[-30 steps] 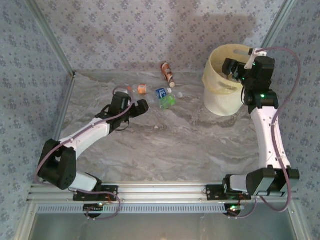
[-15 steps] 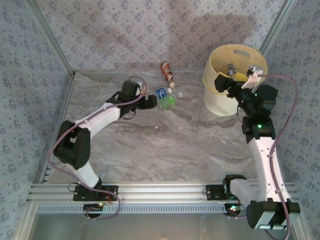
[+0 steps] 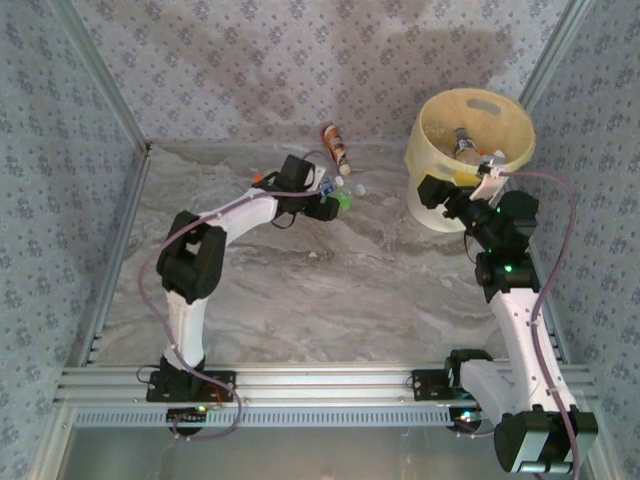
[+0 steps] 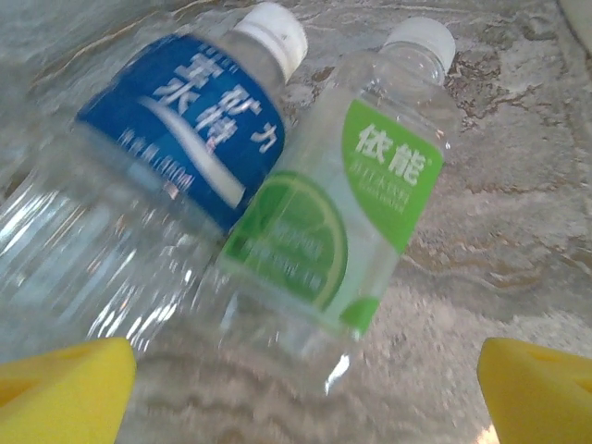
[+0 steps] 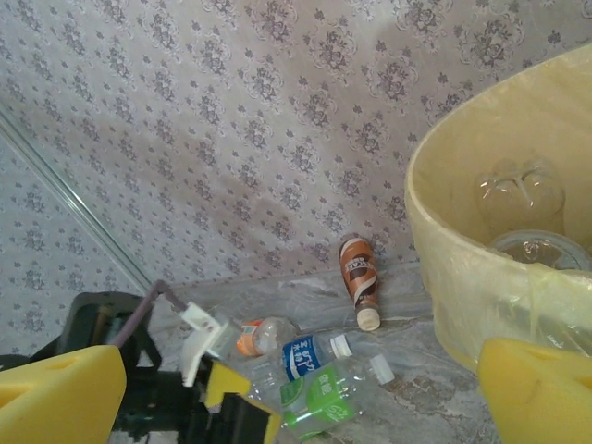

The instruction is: Put the plastic bottles in the bin

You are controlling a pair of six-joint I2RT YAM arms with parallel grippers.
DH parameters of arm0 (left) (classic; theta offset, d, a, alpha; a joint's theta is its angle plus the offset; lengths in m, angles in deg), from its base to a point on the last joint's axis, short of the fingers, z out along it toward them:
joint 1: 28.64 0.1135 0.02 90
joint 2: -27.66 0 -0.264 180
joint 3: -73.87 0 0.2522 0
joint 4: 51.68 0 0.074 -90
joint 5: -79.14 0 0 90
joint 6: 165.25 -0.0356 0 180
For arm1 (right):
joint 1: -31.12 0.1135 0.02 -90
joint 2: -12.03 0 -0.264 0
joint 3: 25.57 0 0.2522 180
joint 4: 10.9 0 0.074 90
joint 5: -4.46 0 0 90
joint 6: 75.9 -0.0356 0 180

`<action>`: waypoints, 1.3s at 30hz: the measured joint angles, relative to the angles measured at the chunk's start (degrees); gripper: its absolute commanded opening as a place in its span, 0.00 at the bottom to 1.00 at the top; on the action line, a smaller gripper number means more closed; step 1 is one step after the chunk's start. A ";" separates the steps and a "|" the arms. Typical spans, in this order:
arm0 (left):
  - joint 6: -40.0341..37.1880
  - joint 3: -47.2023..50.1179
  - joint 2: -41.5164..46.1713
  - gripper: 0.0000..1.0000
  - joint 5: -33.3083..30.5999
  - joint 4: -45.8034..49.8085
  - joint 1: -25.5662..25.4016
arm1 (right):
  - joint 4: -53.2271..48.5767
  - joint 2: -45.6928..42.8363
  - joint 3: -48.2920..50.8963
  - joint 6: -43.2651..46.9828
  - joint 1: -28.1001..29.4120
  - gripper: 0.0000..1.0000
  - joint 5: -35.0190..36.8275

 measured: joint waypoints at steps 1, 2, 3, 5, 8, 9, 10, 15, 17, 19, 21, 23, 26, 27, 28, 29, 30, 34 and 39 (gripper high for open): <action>-0.94 -2.03 -1.62 0.94 -1.03 0.76 -0.50 | 0.00 -0.07 0.00 0.00 0.00 1.00 0.00; -1.90 -3.98 -3.28 0.93 -2.19 1.38 -1.01 | 0.00 -0.15 0.00 0.02 -0.02 1.00 0.00; -2.56 -5.38 -4.55 0.92 -3.23 1.90 -1.33 | 0.00 -0.28 0.00 0.02 0.00 1.00 0.00; -4.02 -8.11 -7.13 0.90 -5.62 3.43 -2.10 | -0.02 -0.59 0.00 0.02 0.00 1.00 0.00; -5.33 -11.26 -10.01 0.86 -8.00 5.49 -2.82 | -0.28 -0.96 0.00 0.33 0.00 1.00 0.02; -5.49 -11.76 -10.60 0.85 -8.59 6.01 -3.02 | -0.46 -1.01 0.00 0.50 -0.02 1.00 0.02; -5.70 -12.15 -11.04 0.82 -9.14 6.45 -3.08 | -0.68 -1.01 0.00 0.70 -0.02 1.00 0.04; -6.25 -12.48 -11.76 0.71 -11.15 7.48 -3.48 | -1.36 -1.01 0.20 1.40 0.00 1.00 0.70; -6.21 -12.46 -11.76 0.67 -11.98 7.63 -3.74 | -1.40 -1.01 0.44 1.53 0.00 1.00 1.14; -5.75 -12.00 -11.72 0.62 -12.48 7.34 -4.07 | -1.57 -1.01 0.76 1.51 0.00 1.00 1.36; -5.35 -10.03 -10.84 0.60 -13.05 5.33 -4.42 | -2.21 -0.94 1.16 1.51 0.13 1.00 1.79; -4.74 -6.29 -8.63 0.59 -13.11 3.45 -4.66 | -3.41 -0.87 1.73 1.46 0.50 1.00 2.27; -3.58 -0.44 -4.76 0.58 -12.96 2.29 -5.01 | -5.75 -0.87 3.02 1.20 1.75 1.00 3.13; -3.15 1.46 -3.48 0.58 -12.94 1.99 -5.11 | -6.58 -0.87 3.45 1.05 2.40 1.00 3.34; -2.69 3.52 -2.05 0.58 -12.81 1.46 -5.27 | -7.39 -0.87 4.02 0.85 3.28 1.00 3.87; -2.12 5.90 -0.28 0.57 -12.57 0.76 -5.44 | -7.93 -0.87 4.61 0.66 4.20 1.00 4.57; -1.62 8.20 1.49 0.57 -12.33 0.48 -5.73 | -8.26 -0.87 5.35 0.22 5.25 1.00 5.38; 0.76 16.85 9.33 0.56 -10.19 -2.08 -7.26 | -8.48 -0.46 8.70 -2.84 8.68 1.00 7.80; 4.35 25.81 19.08 0.55 -6.60 -8.20 -8.44 | -7.76 3.32 11.02 -9.46 9.27 1.00 8.17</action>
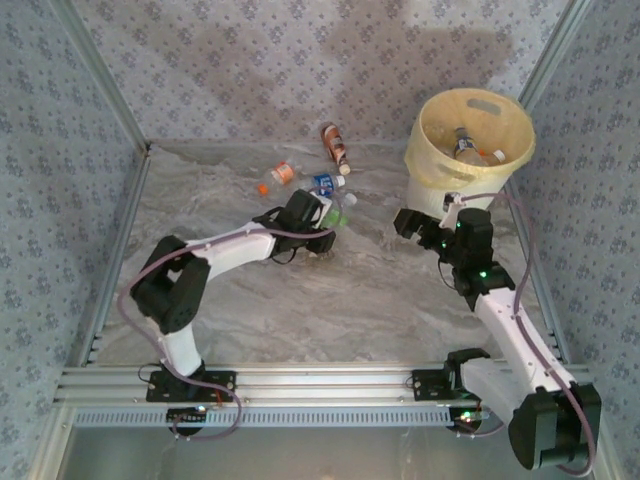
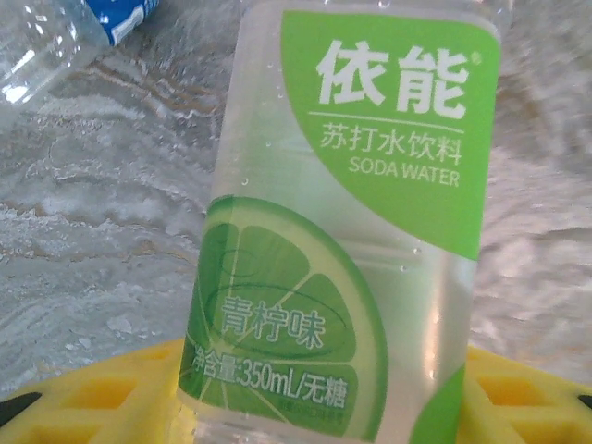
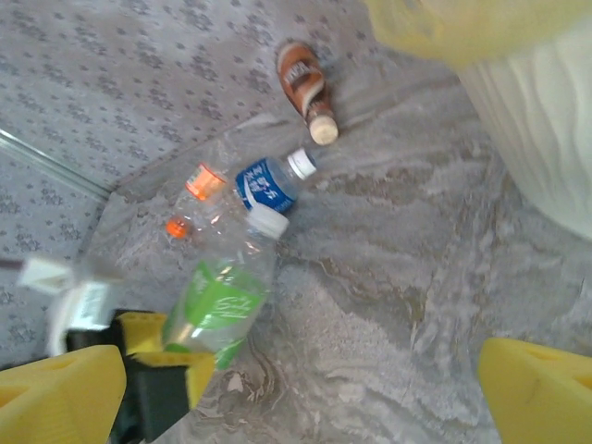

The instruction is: Put the plastic bottles in the bin

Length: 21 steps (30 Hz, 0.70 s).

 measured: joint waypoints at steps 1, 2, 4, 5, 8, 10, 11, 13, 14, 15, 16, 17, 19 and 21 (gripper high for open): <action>0.50 1.40 1.57 0.54 0.39 -0.98 -0.20 | 0.46 1.16 0.20 -1.64 0.00 1.00 -0.33; 0.90 2.78 3.26 0.54 0.96 -2.10 -0.22 | 0.98 2.40 0.20 -3.48 0.00 1.00 -0.90; 1.22 4.28 5.42 0.54 1.36 -3.58 -0.48 | 2.91 5.14 0.20 -6.80 0.17 1.00 -2.67; 1.27 4.50 6.05 0.54 1.40 -3.98 -0.72 | 4.02 6.40 0.20 -8.37 0.33 1.00 -3.76; 1.18 4.61 7.08 0.54 2.16 -5.14 -1.86 | 7.82 10.51 0.11 -12.90 0.68 1.00 -8.22; 1.09 4.66 7.45 0.54 2.75 -5.70 -2.64 | 10.34 13.84 -0.52 -15.72 0.98 1.00 -10.99; 0.94 4.79 7.54 0.54 2.95 -6.29 -3.08 | 11.15 15.26 -0.87 -16.68 1.22 1.00 -11.80; 0.76 4.83 7.56 0.54 3.39 -6.80 -3.91 | 13.03 17.57 -1.31 -18.38 2.27 1.00 -13.29; 0.72 4.85 7.56 0.54 3.58 -6.91 -4.33 | 13.88 18.32 -1.46 -18.86 2.78 1.00 -13.84; 0.52 4.85 7.56 0.54 3.72 -7.02 -4.76 | 14.86 19.41 -1.84 -19.41 3.65 1.00 -14.62; 0.33 4.85 7.56 0.54 3.74 -7.21 -5.20 | 15.74 20.31 -2.23 -19.91 4.55 1.00 -15.10; 0.26 4.85 7.54 0.54 3.76 -7.30 -5.60 | 16.46 21.05 -2.69 -20.22 5.31 1.00 -15.45; 0.00 4.83 7.54 0.54 3.74 -7.52 -6.32 | 17.68 22.16 -3.39 -20.59 6.58 1.00 -15.50; -0.26 4.83 7.54 0.54 3.76 -7.72 -6.86 | 18.84 23.26 -3.93 -21.03 7.48 1.00 -15.39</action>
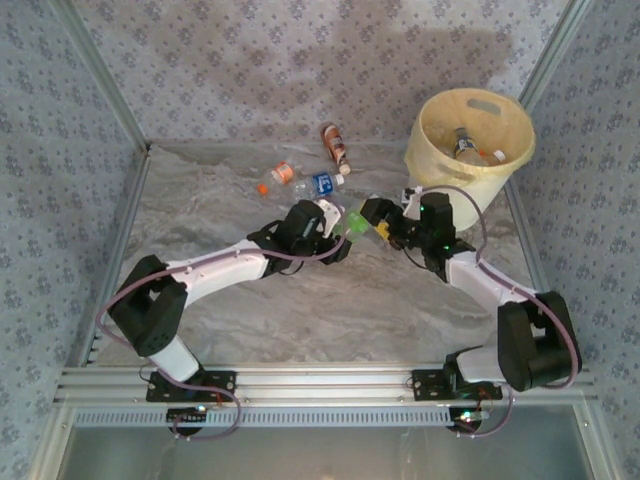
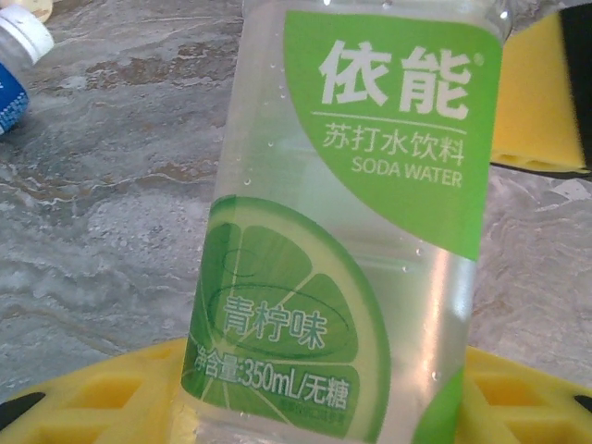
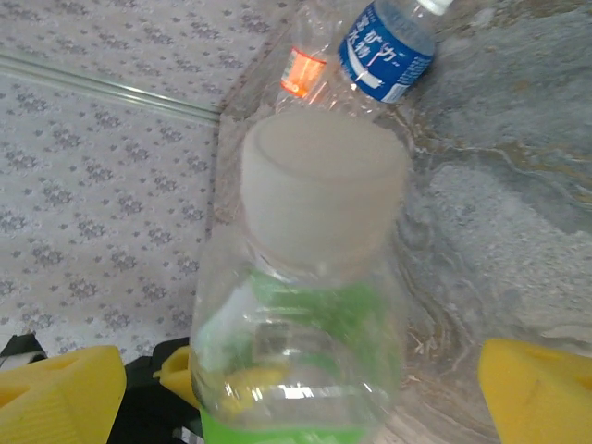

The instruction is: Put the plastic bottles in the bin

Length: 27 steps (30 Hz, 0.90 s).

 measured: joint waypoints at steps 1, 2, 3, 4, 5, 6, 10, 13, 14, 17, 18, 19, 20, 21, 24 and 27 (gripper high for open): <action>-0.04 0.00 0.00 0.54 0.00 -0.04 -0.22 | 0.33 0.46 -0.13 -0.20 0.24 1.00 0.17; -0.04 0.00 0.00 0.54 0.00 -0.09 -0.50 | 0.52 0.96 -0.26 -0.42 0.52 1.00 0.66; -0.04 -0.02 -0.02 0.54 0.02 -0.15 -0.61 | 0.57 1.40 -0.42 -0.50 0.76 1.00 0.94; -0.04 -0.02 -0.04 0.54 0.09 -0.15 -0.74 | 0.74 2.01 -0.52 -0.61 0.96 1.00 1.16; -0.04 -0.02 -0.07 0.54 0.17 -0.15 -0.87 | 0.87 2.49 -0.59 -0.63 1.18 1.00 1.44; -0.04 -0.02 -0.11 0.54 0.20 -0.15 -0.96 | 1.01 3.02 -0.61 -0.63 1.40 0.97 1.70; -0.02 -0.13 -0.22 0.54 0.26 -0.20 -0.98 | 1.31 3.69 -0.61 -1.03 2.01 0.77 2.47; -0.04 -0.13 -0.42 0.54 0.59 -0.22 -1.09 | 1.97 3.69 -0.61 -1.18 2.23 0.69 2.69; -0.04 -0.13 -0.52 0.54 0.59 -0.22 -1.20 | 2.10 3.69 -0.61 -1.20 2.23 0.67 2.78; -0.04 -0.13 -0.66 0.54 0.63 -0.31 -1.31 | 2.21 3.69 -0.61 -1.46 2.21 0.62 2.95; -0.02 -0.13 -0.68 0.55 0.70 -0.33 -1.31 | 2.21 3.69 -0.61 -1.46 2.21 0.60 2.97; -0.02 -0.15 -0.70 0.57 0.79 -0.33 -1.31 | 2.16 3.69 -0.61 -1.44 2.21 0.58 2.97; -0.02 -0.28 -0.81 0.60 0.81 -0.28 -1.31 | 2.21 3.69 -0.61 -1.42 2.21 0.56 2.97; -0.07 -0.42 -0.85 0.65 0.87 -0.20 -1.31 | 2.19 3.69 -0.61 -1.36 2.21 0.55 3.04; -0.52 -0.87 -0.87 0.87 0.96 -0.04 -1.36 | 2.10 3.67 -0.63 -1.18 2.23 0.53 3.41; -0.39 -1.09 -0.83 0.97 0.83 -0.31 -1.36 | 1.07 3.61 -0.66 -0.90 2.23 0.51 3.45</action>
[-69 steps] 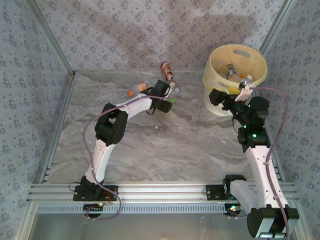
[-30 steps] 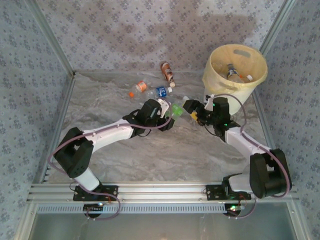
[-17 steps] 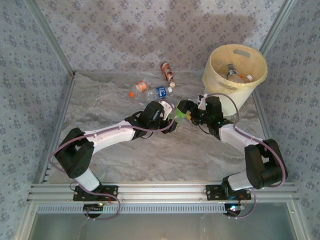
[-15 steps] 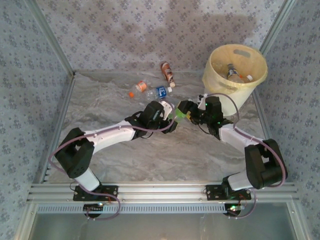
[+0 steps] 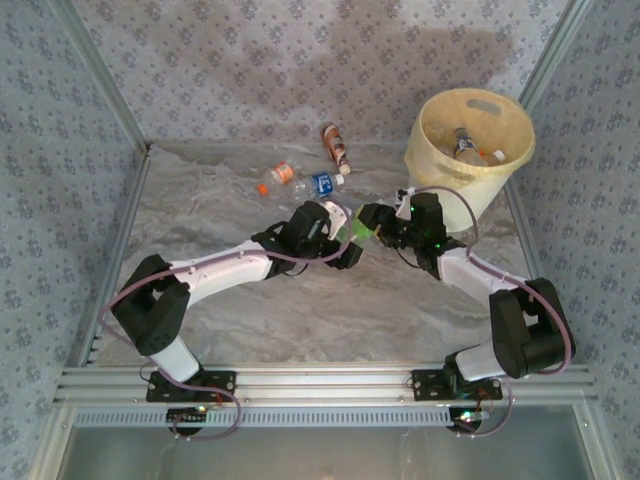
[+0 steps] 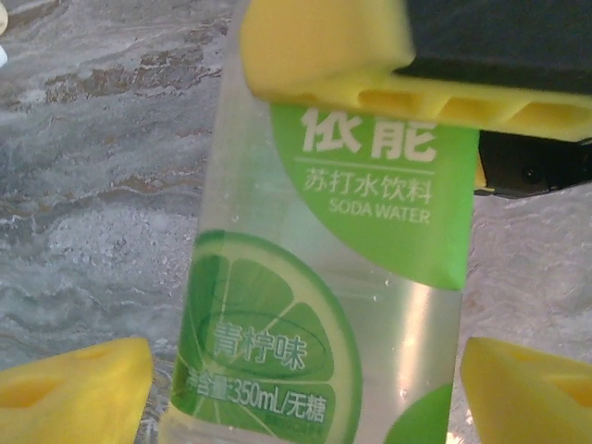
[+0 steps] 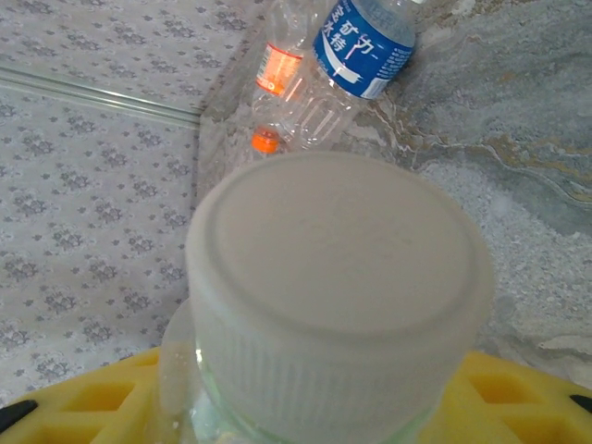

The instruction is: Put the plastic bottles in the bin

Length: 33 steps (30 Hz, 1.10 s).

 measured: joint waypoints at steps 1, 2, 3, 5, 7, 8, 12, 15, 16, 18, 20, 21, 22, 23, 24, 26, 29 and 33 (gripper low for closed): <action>0.04 0.00 0.07 0.98 0.00 0.00 0.00 | -0.24 -0.11 0.00 0.17 -0.02 0.51 0.24; 0.07 0.00 0.13 0.98 -0.02 0.02 0.00 | -0.46 -0.28 0.00 0.35 -0.02 0.51 0.48; -0.04 0.00 0.42 0.98 0.00 0.00 0.00 | -0.92 -0.76 0.00 0.63 -0.02 0.50 0.81; -0.04 0.15 1.57 0.98 0.00 -0.22 0.02 | -2.19 -2.14 -0.04 1.60 -0.02 0.50 1.77; -0.04 0.90 3.54 0.98 0.00 -1.25 0.07 | -3.63 -3.72 -0.15 2.54 -0.04 0.49 2.91; -0.02 1.51 4.74 0.98 -0.02 -1.99 0.07 | -4.59 -4.72 -0.31 3.37 -0.13 0.49 3.72; 1.09 5.49 12.11 0.98 -1.64 -5.79 0.59 | -9.07 -8.24 -2.45 7.17 -0.59 0.48 6.78; 2.71 7.91 17.05 0.98 -5.40 -8.11 1.60 | -11.43 -11.26 -4.42 9.94 -0.94 0.47 9.77; 3.43 8.61 18.58 0.98 -7.02 -8.81 2.08 | -12.00 -12.41 -5.16 10.97 -1.01 0.47 10.67; 4.63 9.84 21.24 0.98 -10.91 -9.97 3.06 | -13.20 -14.21 -6.84 12.87 -1.25 0.47 12.24; 5.66 11.08 22.93 0.98 -14.51 -10.49 3.87 | -14.12 -15.34 -8.96 14.69 -1.66 0.47 13.51; 6.23 11.58 23.39 0.98 -15.91 -10.54 4.15 | -14.43 -15.67 -9.94 15.65 -1.90 0.47 13.99; 6.93 12.26 23.74 0.98 -17.53 -10.54 4.61 | -14.91 -15.91 -11.37 16.81 -2.27 0.47 14.40; 7.58 12.85 23.87 0.98 -18.78 -10.51 4.96 | -15.45 -15.98 -12.61 17.68 -2.62 0.47 14.78; 8.15 13.29 23.89 0.98 -19.65 -10.27 5.29 | -16.00 -15.98 -14.29 18.86 -3.15 0.48 15.10; 9.11 14.01 23.89 0.98 -21.14 -9.68 5.86 | -16.81 -15.98 -16.85 20.57 -4.35 0.48 15.54; 10.38 14.27 23.89 0.98 -22.69 -8.74 6.34 | -17.62 -15.54 -21.03 22.36 -6.60 0.48 16.06; 11.47 14.32 23.89 0.98 -23.71 -8.17 6.56 | -18.10 -13.42 -26.97 23.91 -10.38 0.48 16.31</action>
